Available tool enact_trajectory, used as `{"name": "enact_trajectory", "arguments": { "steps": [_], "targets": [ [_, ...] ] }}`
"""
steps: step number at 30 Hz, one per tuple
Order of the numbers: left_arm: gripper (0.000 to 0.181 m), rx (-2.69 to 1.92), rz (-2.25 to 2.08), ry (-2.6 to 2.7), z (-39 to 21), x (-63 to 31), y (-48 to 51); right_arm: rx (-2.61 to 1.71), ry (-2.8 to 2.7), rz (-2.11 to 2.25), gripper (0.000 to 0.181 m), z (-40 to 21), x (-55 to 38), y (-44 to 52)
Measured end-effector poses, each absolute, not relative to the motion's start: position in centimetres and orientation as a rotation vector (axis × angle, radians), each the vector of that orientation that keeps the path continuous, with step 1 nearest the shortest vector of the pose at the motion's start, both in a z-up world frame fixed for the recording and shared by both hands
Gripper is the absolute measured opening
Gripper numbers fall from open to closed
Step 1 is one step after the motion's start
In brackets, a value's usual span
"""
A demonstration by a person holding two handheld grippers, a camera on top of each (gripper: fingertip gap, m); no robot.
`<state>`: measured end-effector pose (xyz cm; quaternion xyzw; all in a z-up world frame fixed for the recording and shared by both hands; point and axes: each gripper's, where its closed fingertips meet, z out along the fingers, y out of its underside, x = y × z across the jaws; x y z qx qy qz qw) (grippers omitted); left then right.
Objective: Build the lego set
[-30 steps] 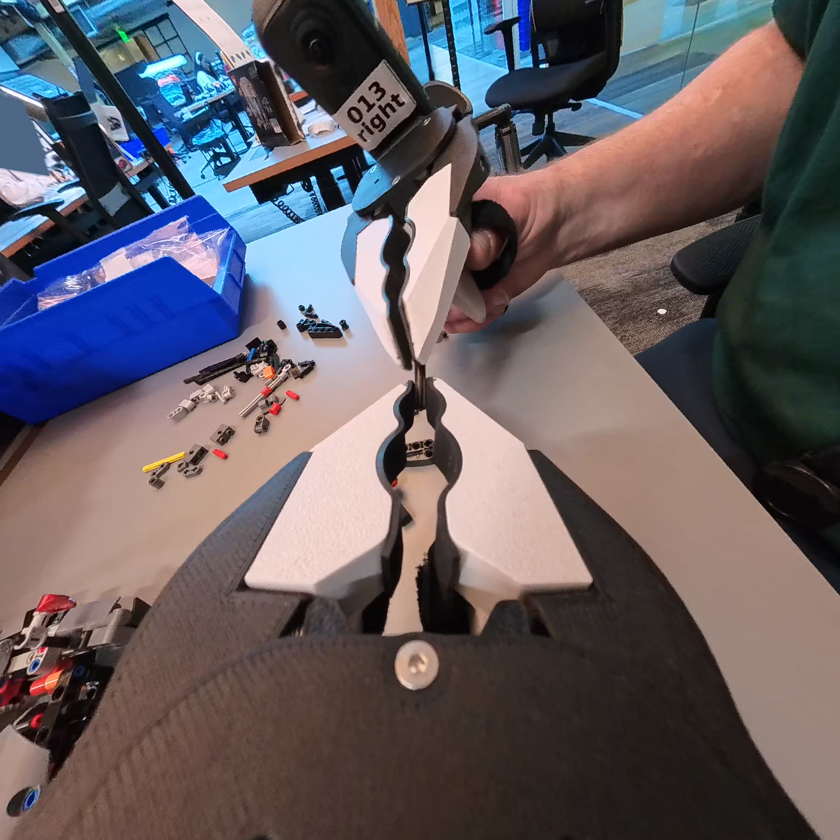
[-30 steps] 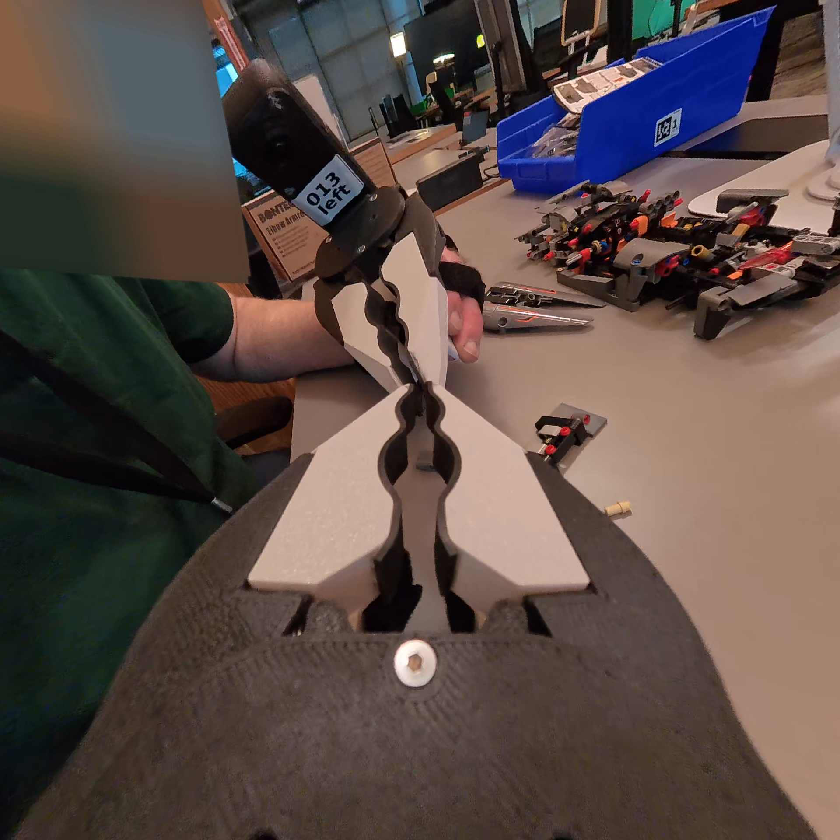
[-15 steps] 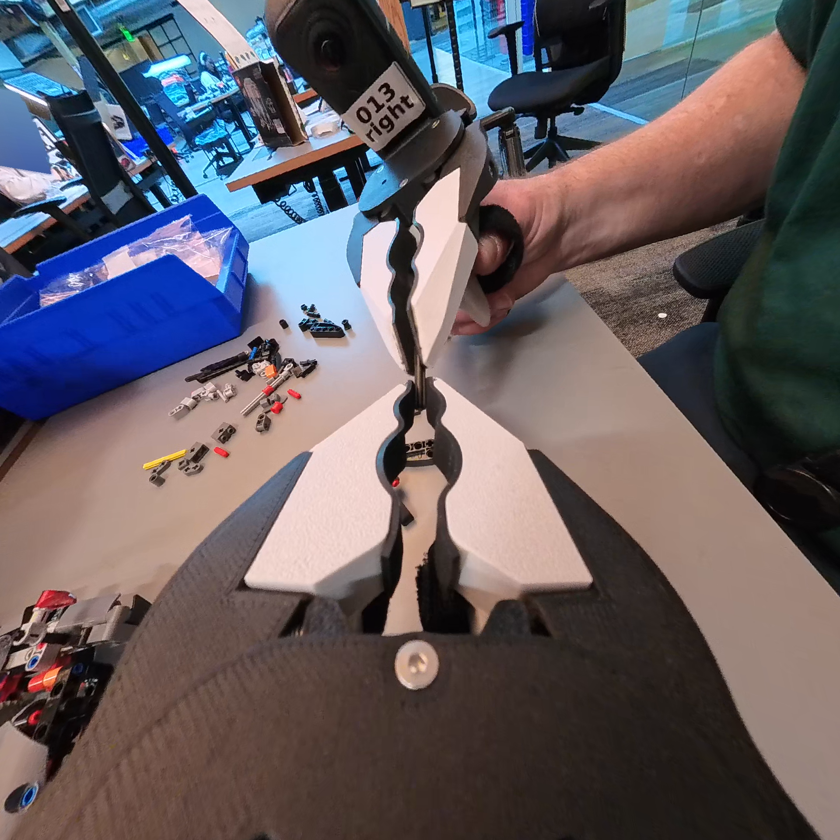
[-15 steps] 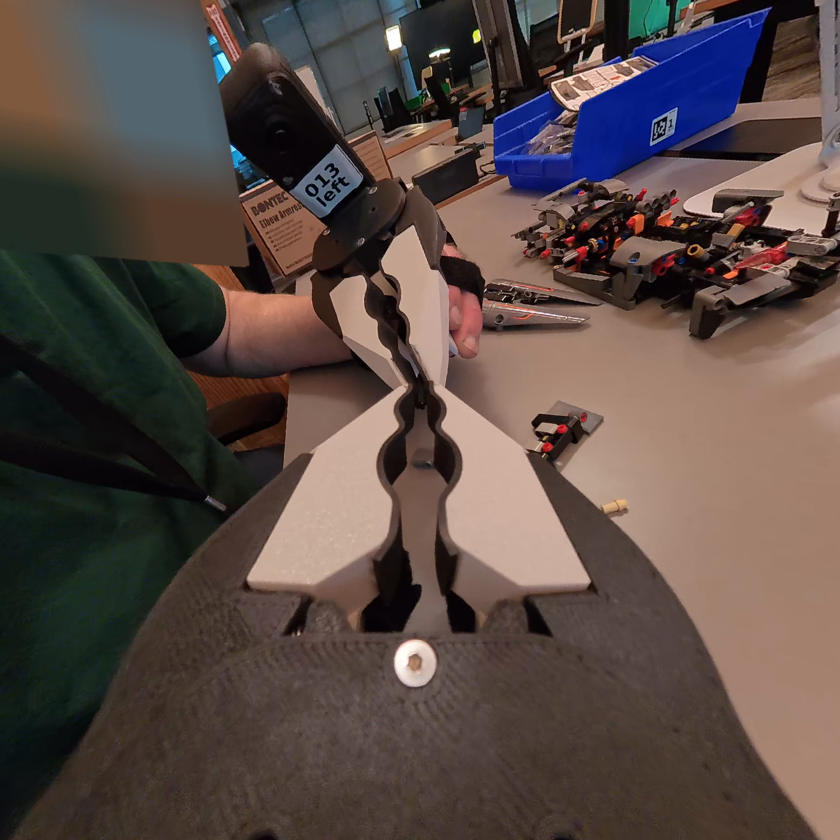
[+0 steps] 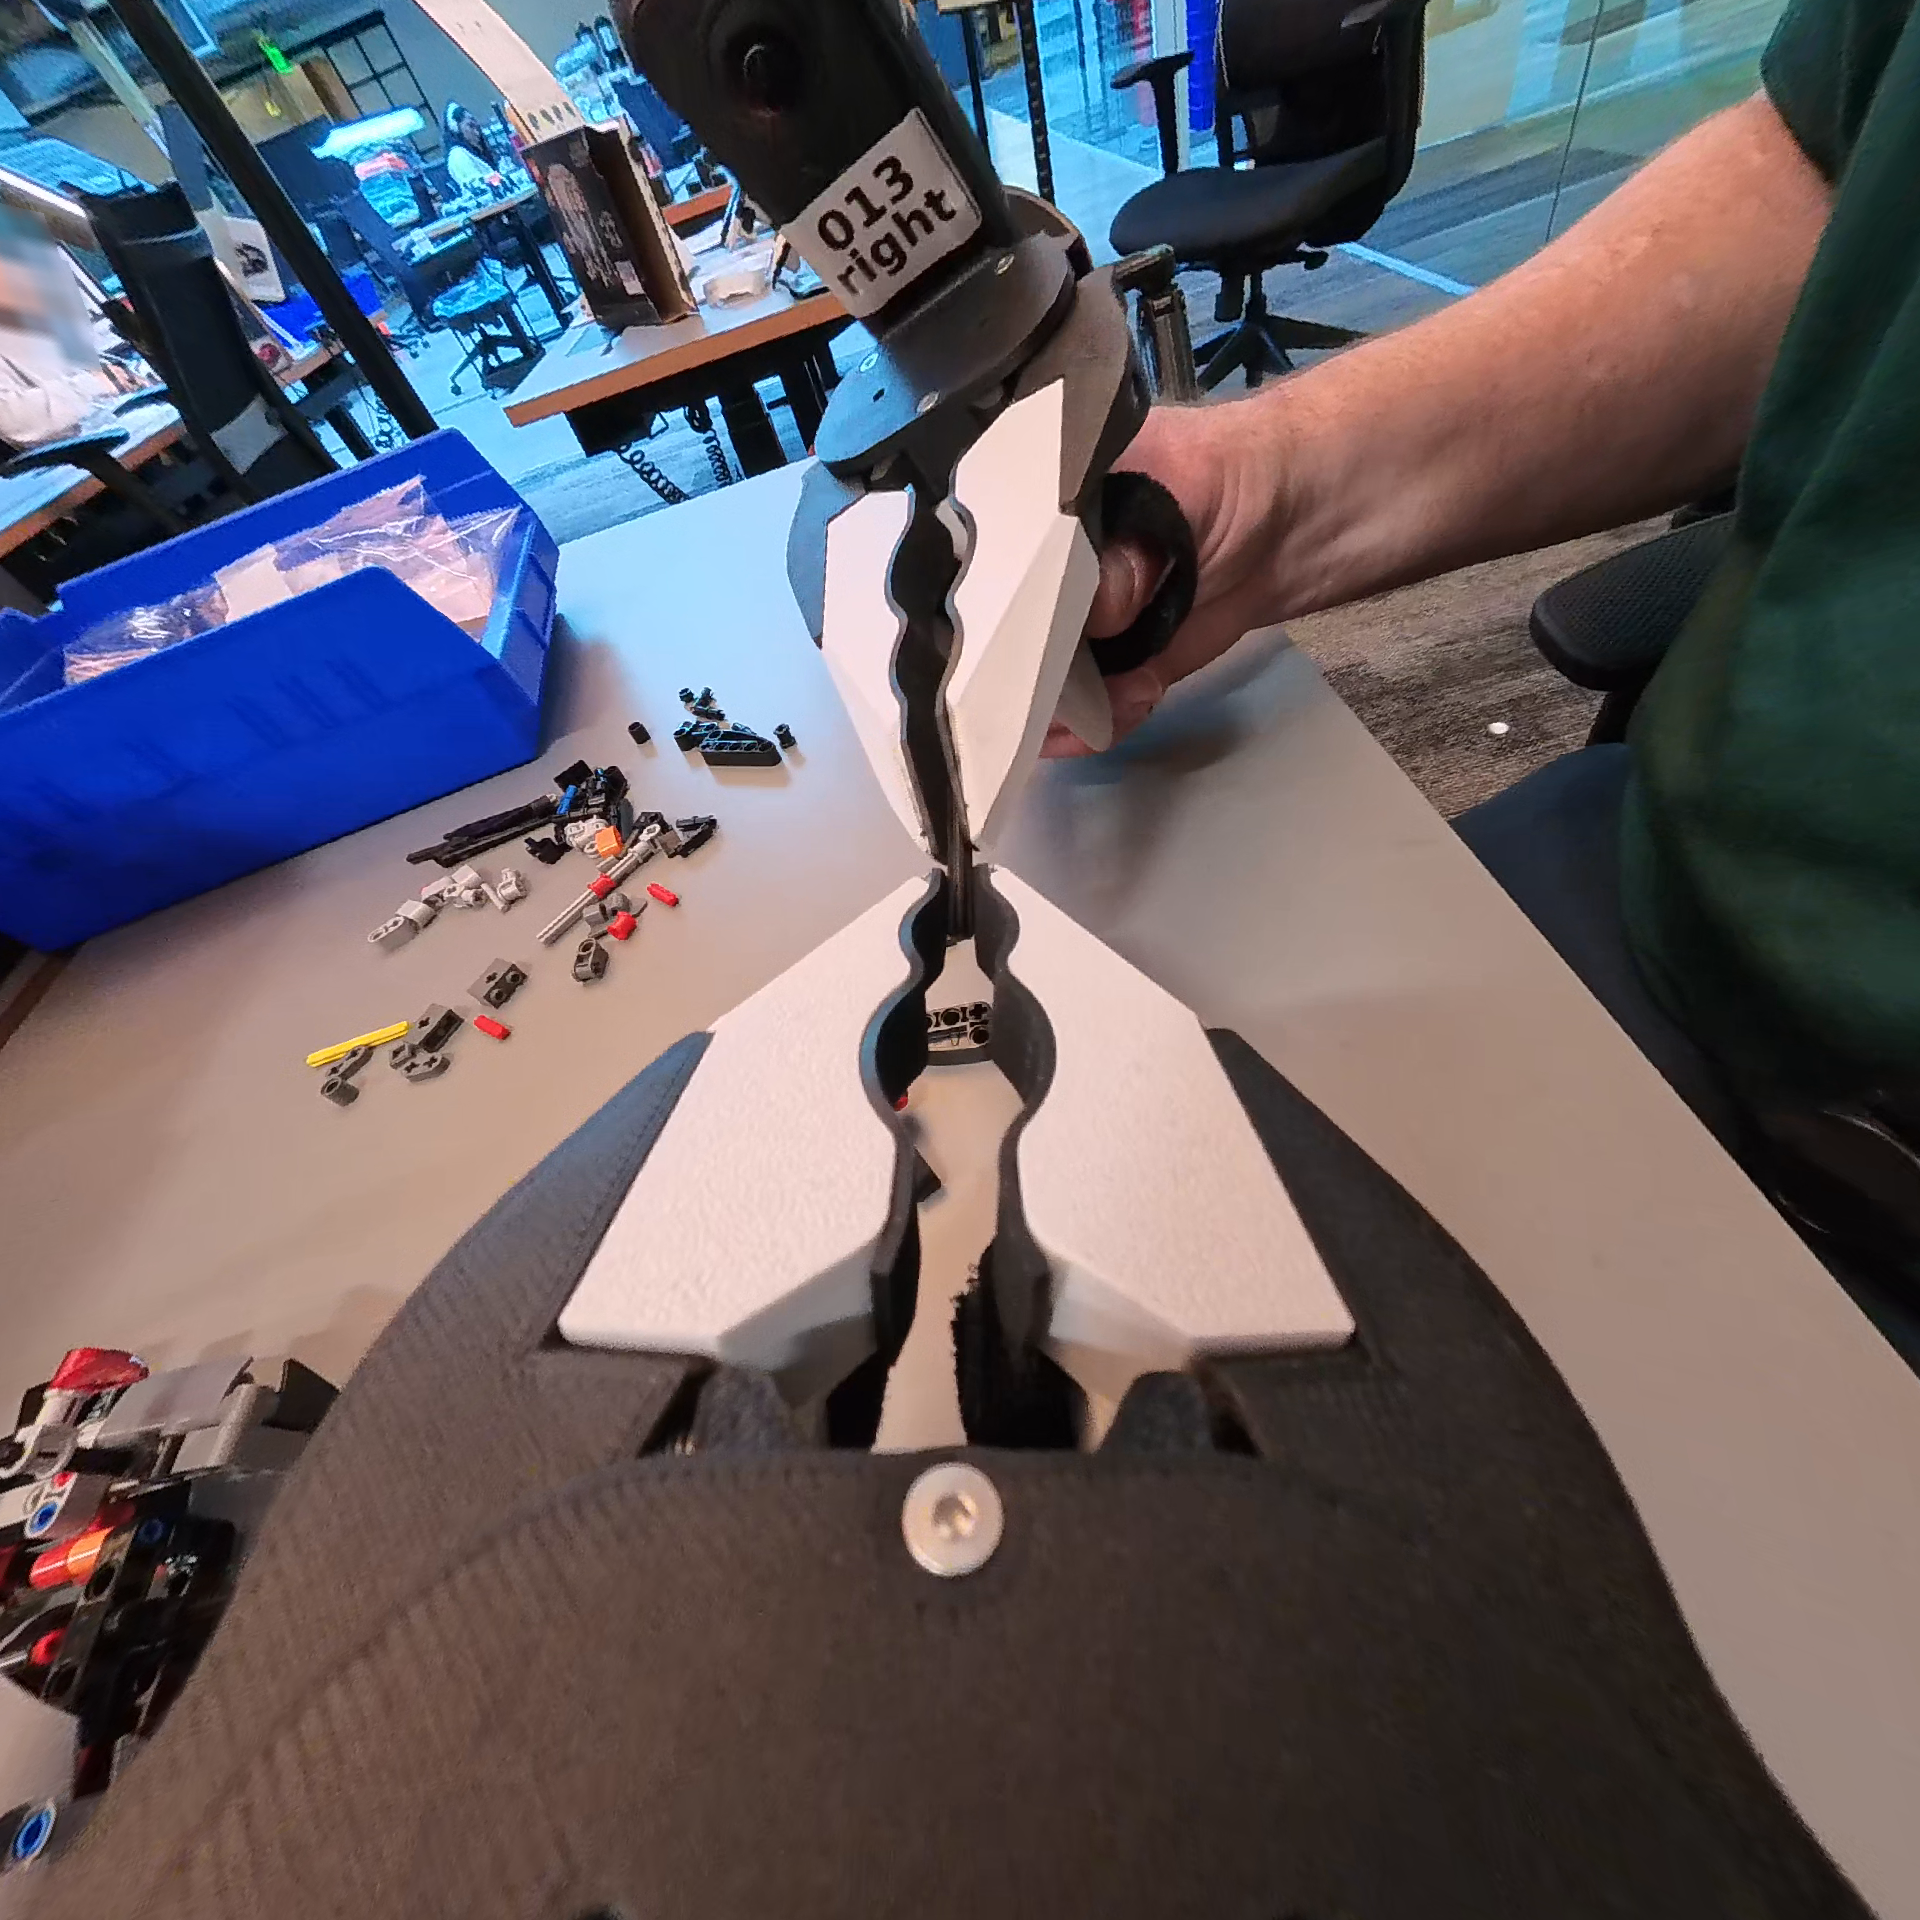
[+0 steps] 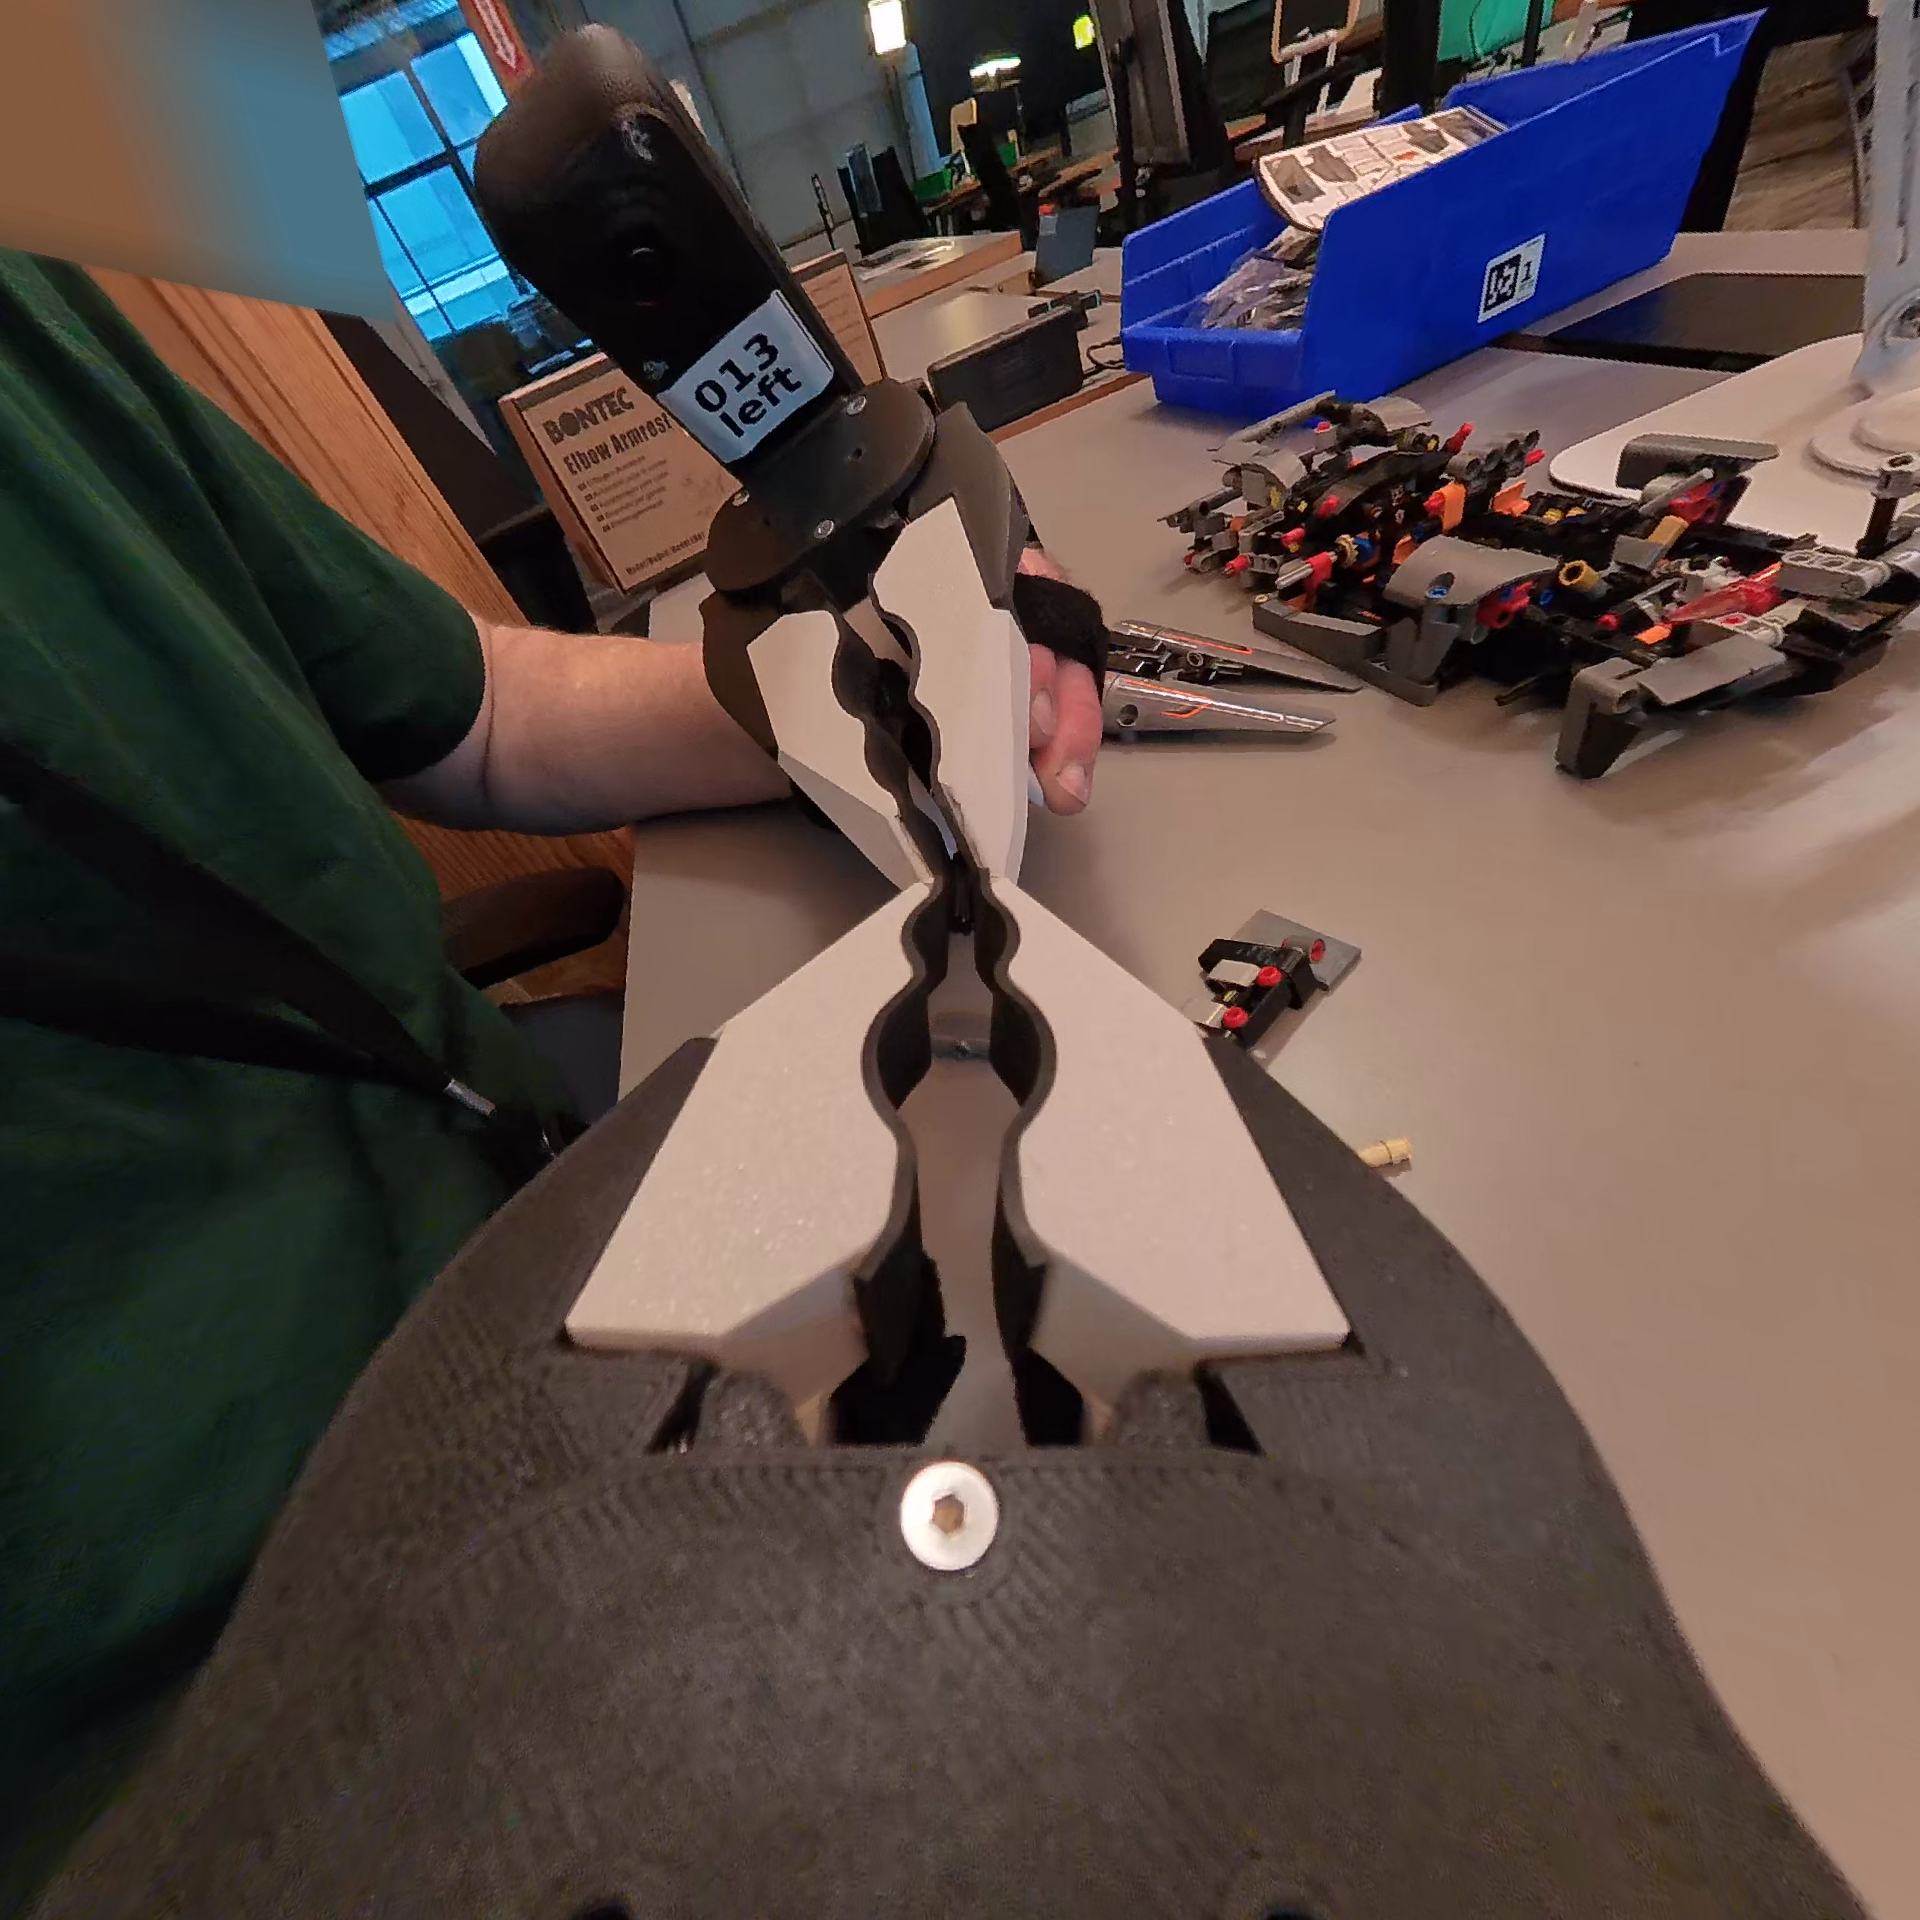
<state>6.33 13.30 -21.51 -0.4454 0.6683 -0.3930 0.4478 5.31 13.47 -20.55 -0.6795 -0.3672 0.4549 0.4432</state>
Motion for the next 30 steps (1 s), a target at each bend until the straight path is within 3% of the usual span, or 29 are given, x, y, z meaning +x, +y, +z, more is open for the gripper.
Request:
{"name": "enact_trajectory", "arguments": {
  "steps": [14,30],
  "targets": [
    [0.039,-1.158,-0.890,1.857,-23.6,4.9,13.0,-1.708,-0.845,1.092,0.002,-20.7,6.7,12.9],
    [0.039,-1.285,-0.752,2.029,-27.3,2.7,14.0,-1.759,-0.862,1.061,0.002,-22.4,6.8,11.8]
  ]
}}
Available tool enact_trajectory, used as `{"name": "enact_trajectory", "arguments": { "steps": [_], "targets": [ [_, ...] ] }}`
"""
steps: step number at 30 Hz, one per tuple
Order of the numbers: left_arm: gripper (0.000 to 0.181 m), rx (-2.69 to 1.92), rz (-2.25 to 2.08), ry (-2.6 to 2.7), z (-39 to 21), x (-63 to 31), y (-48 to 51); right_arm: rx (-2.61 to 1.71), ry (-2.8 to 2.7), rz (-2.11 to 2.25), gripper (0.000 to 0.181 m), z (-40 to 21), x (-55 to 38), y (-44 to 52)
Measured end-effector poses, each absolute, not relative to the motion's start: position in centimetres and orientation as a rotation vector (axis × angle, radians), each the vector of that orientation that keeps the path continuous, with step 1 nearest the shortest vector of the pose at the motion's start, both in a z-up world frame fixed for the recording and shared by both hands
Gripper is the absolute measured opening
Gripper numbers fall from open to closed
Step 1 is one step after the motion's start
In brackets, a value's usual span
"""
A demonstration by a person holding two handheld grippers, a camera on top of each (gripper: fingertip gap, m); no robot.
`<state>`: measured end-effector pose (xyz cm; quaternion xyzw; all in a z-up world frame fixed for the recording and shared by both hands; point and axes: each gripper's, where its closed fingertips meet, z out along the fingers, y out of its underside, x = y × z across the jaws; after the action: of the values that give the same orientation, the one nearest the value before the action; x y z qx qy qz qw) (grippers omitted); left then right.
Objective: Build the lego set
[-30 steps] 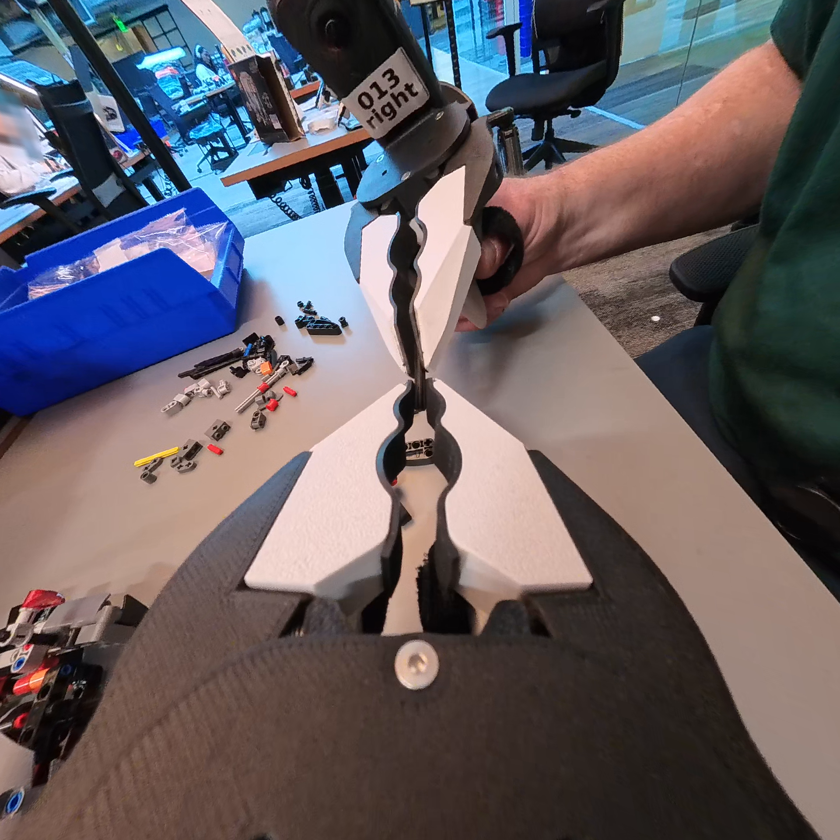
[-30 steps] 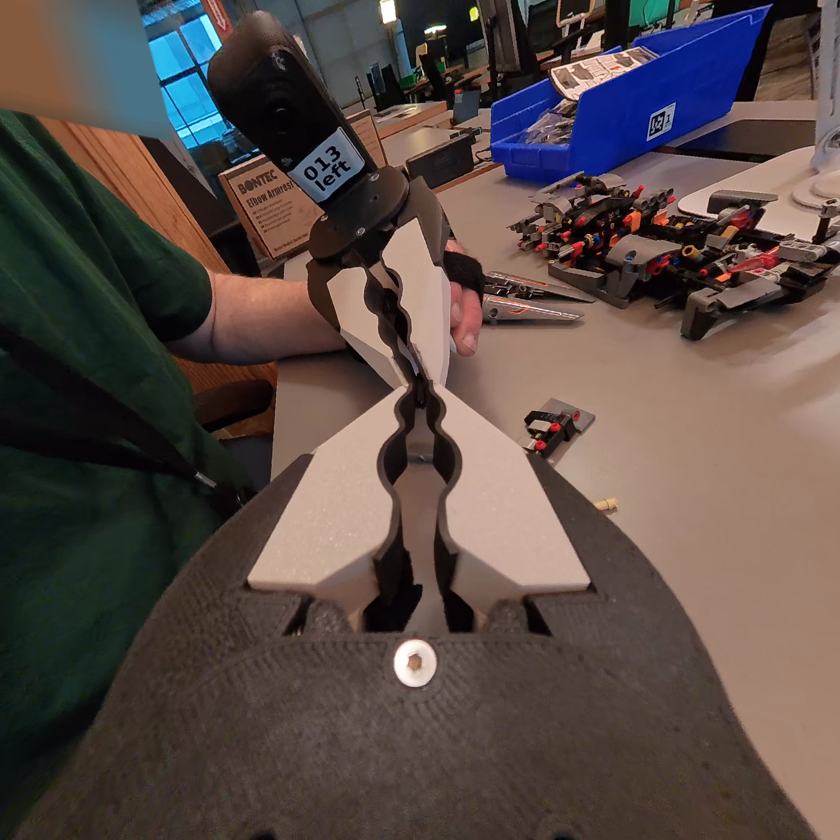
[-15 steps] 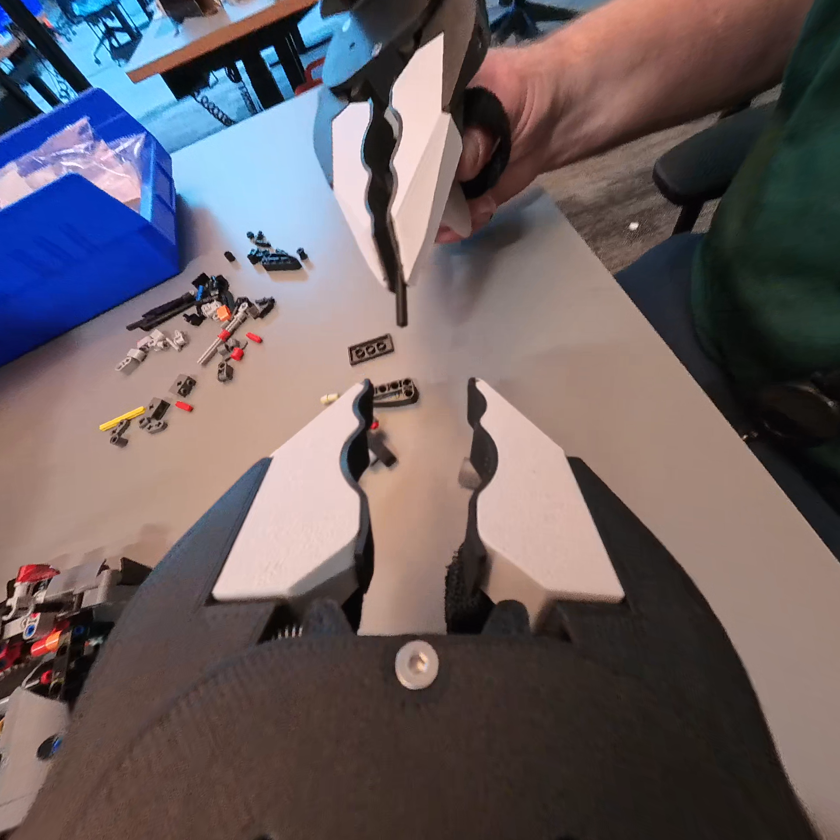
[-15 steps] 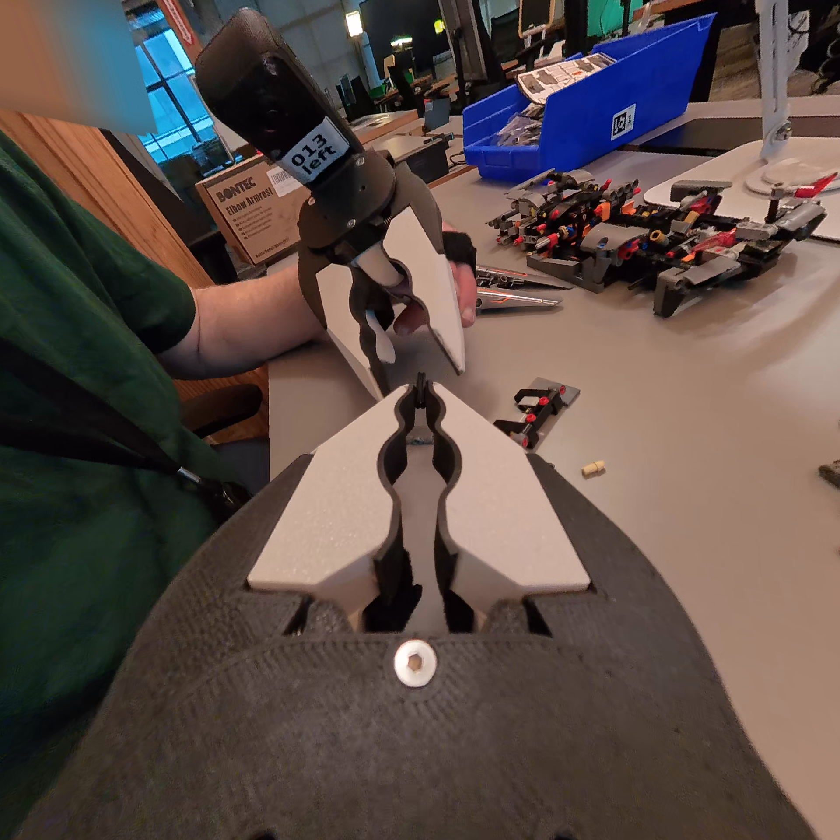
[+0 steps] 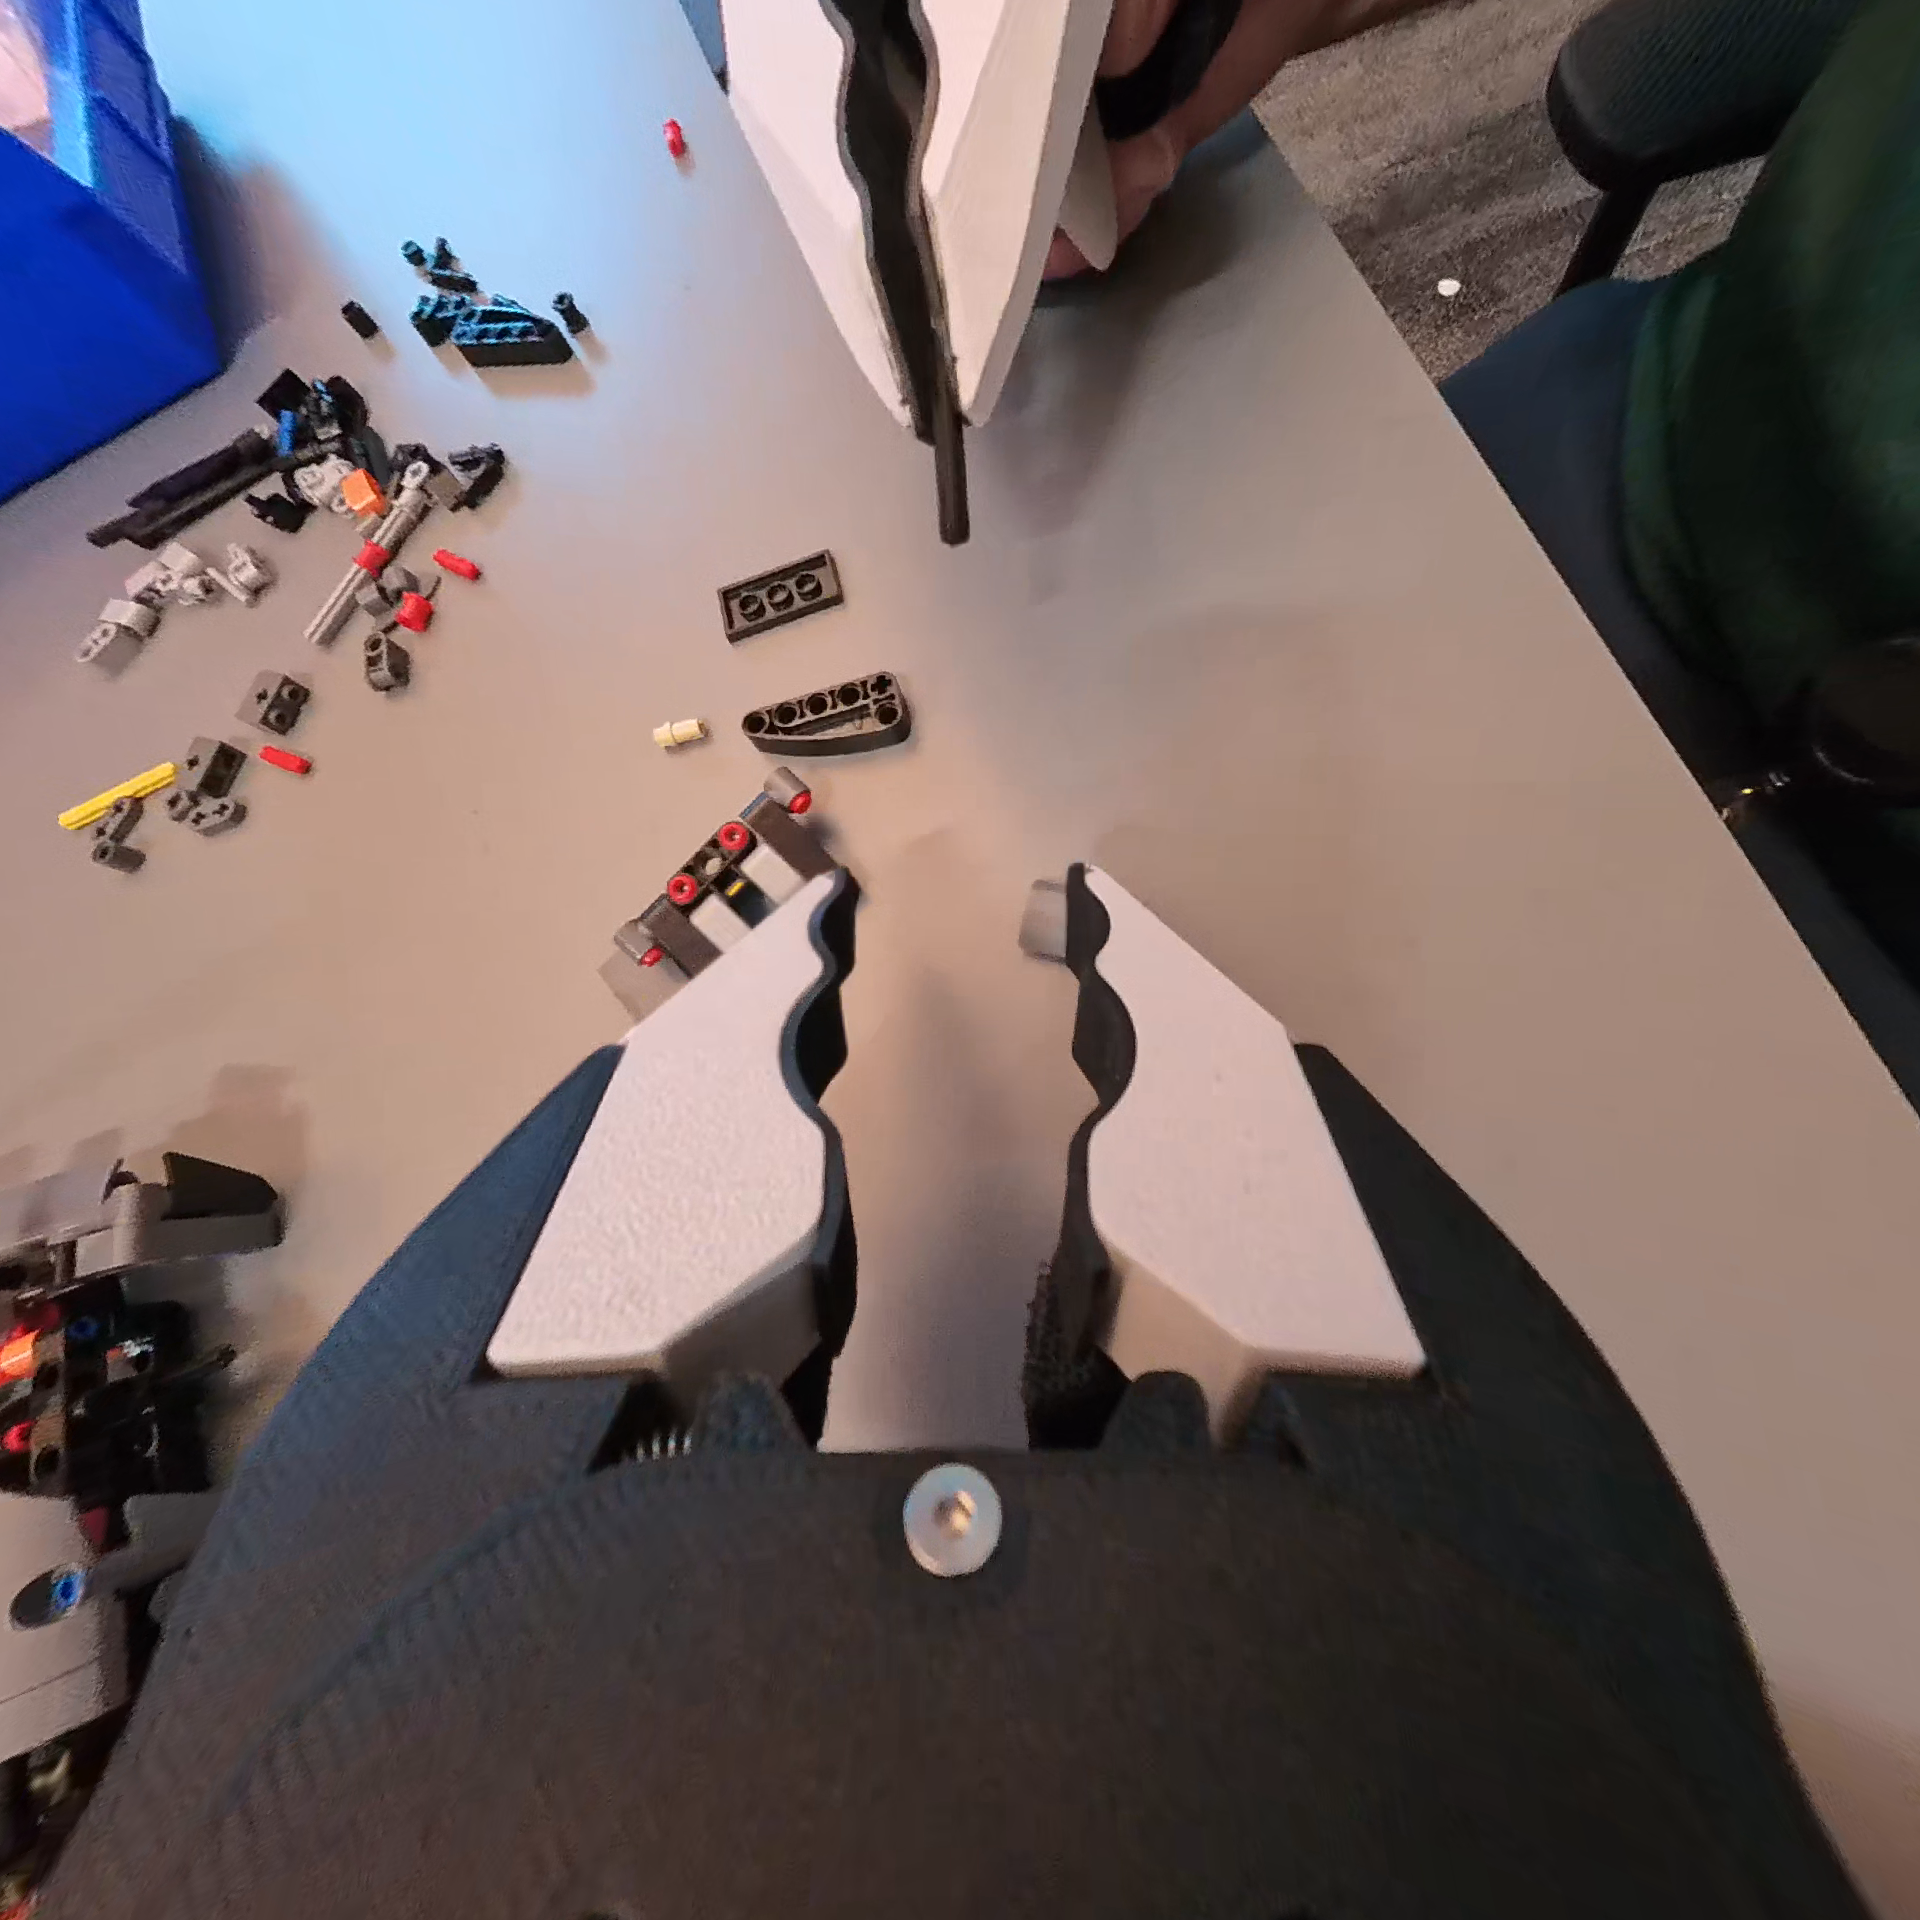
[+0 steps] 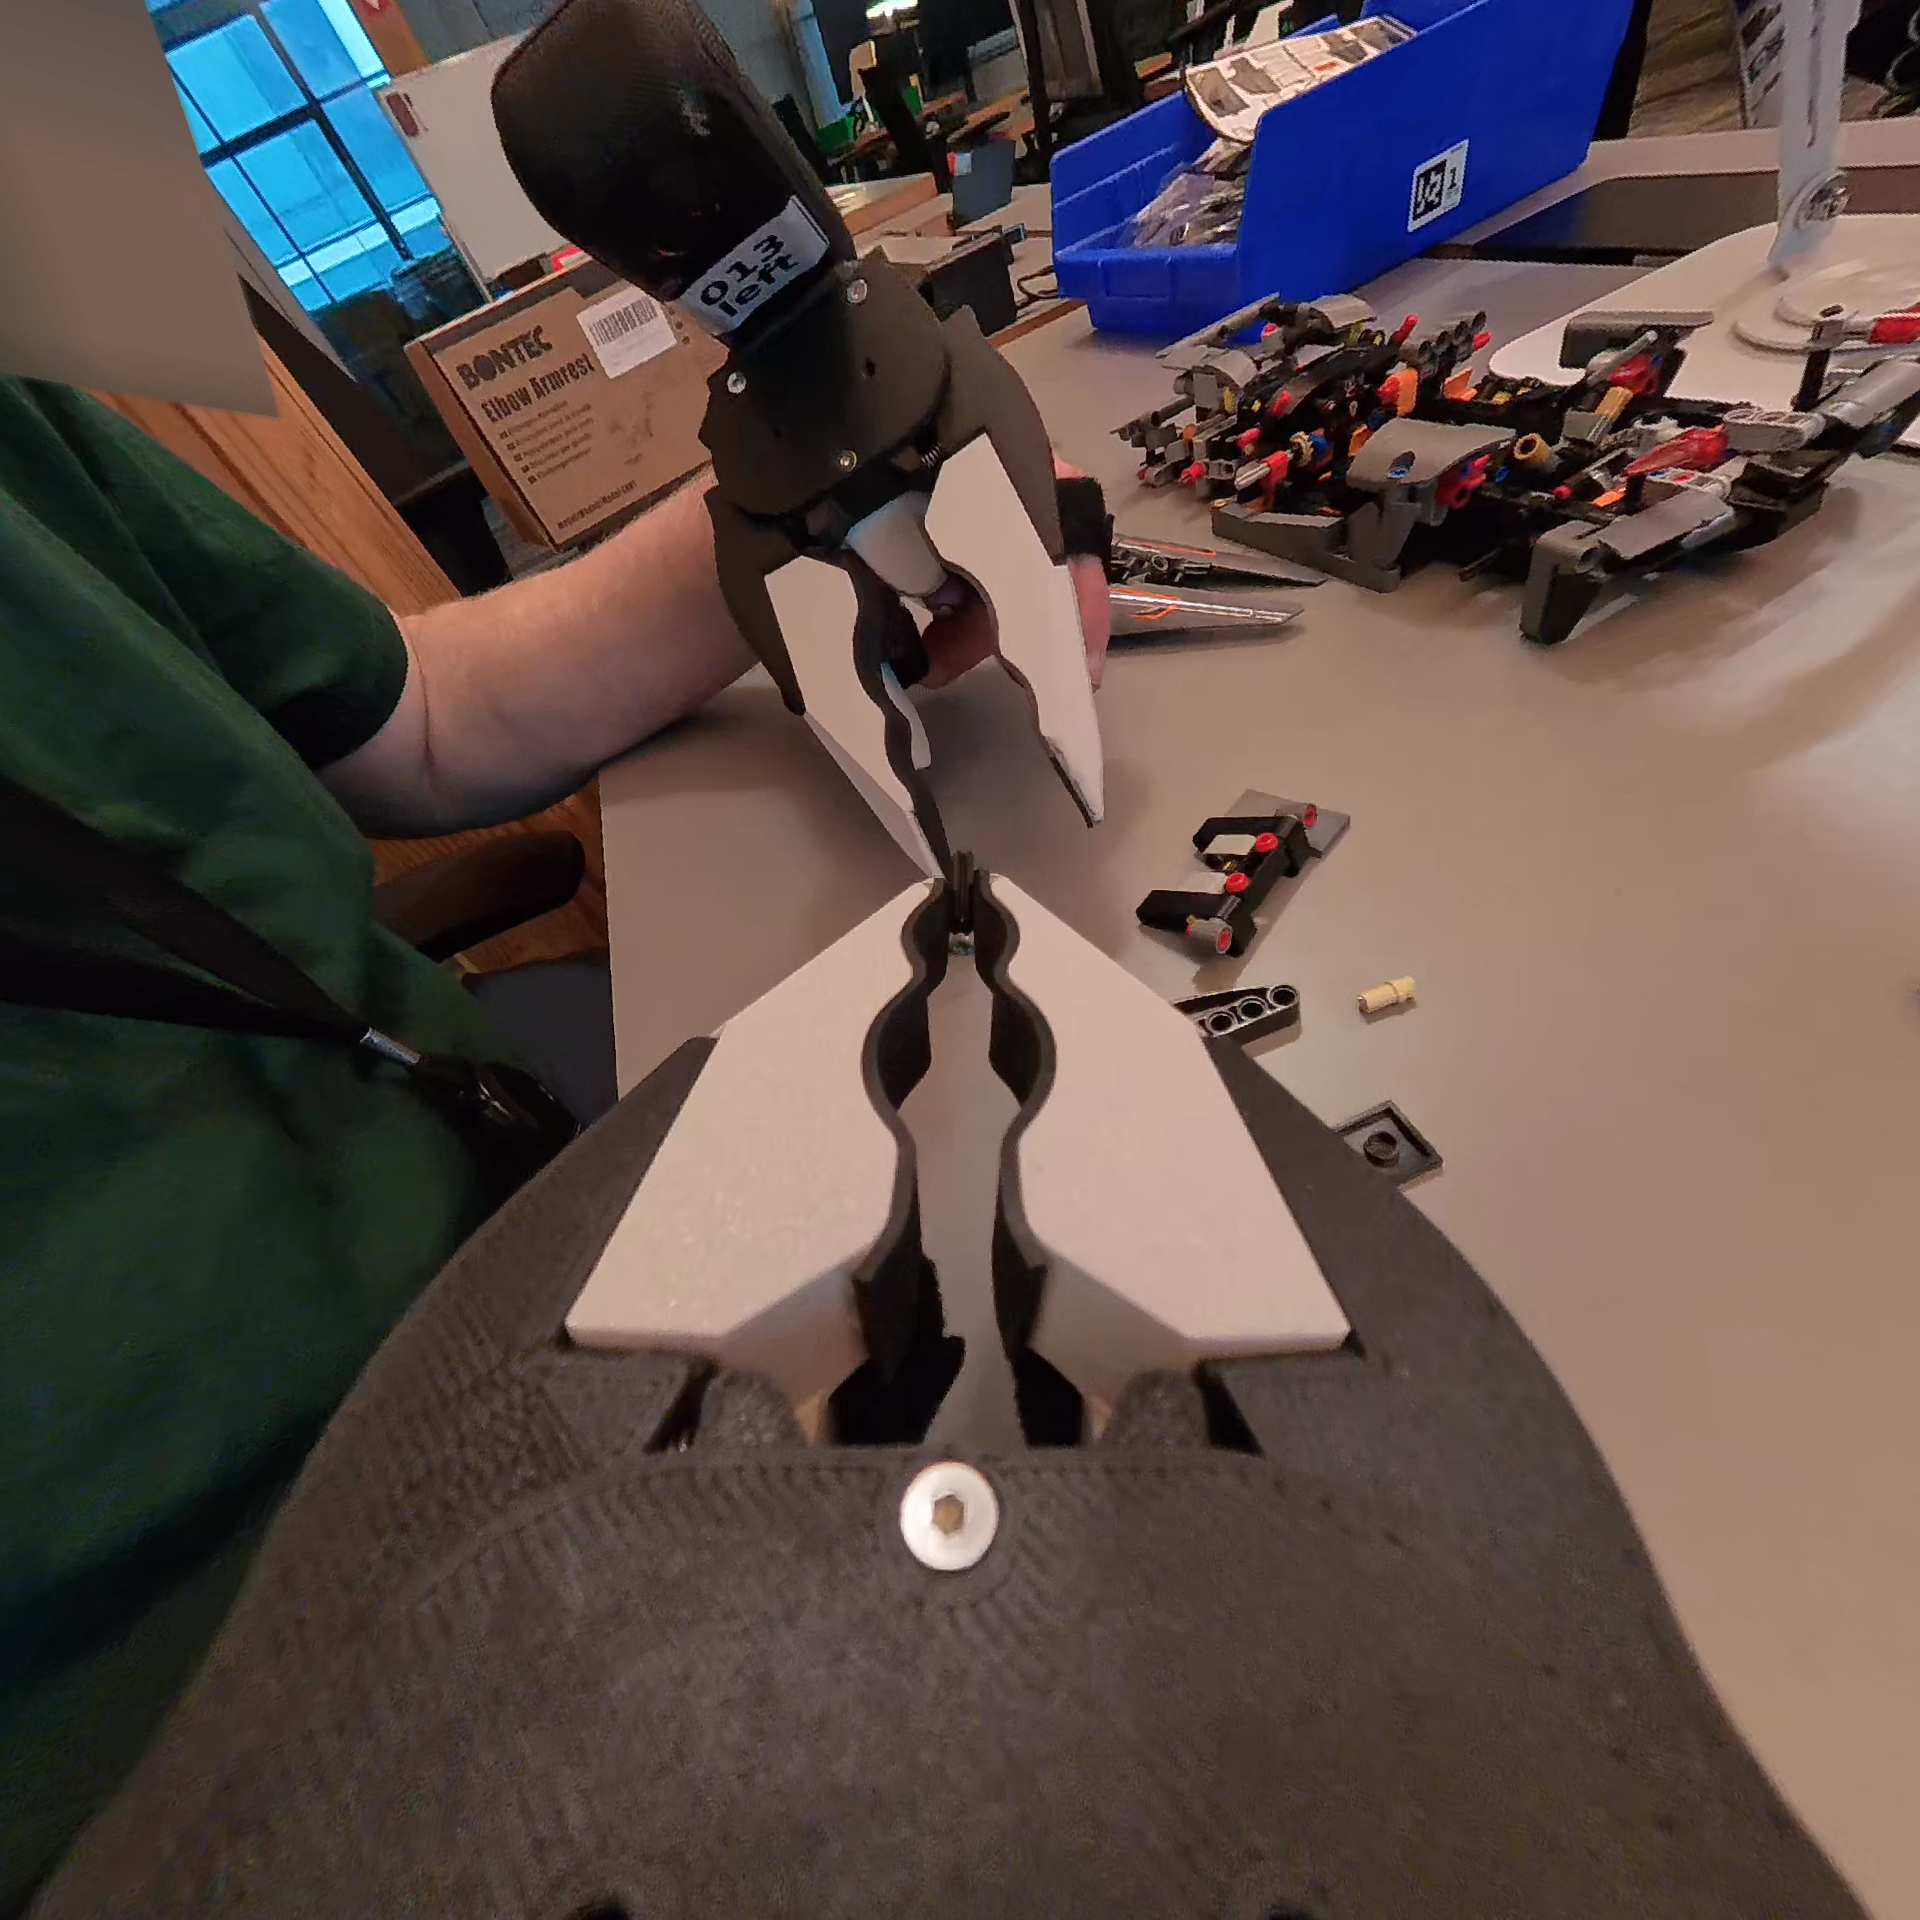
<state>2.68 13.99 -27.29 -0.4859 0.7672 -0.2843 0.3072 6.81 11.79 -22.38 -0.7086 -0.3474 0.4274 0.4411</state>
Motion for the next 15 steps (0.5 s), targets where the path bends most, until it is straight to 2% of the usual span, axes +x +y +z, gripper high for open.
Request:
{"name": "enact_trajectory", "arguments": {
  "steps": [15],
  "targets": [
    [0.036,-1.301,-0.731,2.188,-29.5,2.1,12.1,-1.784,-0.886,1.071,0.002,-22.8,6.5,11.7]
  ]
}}
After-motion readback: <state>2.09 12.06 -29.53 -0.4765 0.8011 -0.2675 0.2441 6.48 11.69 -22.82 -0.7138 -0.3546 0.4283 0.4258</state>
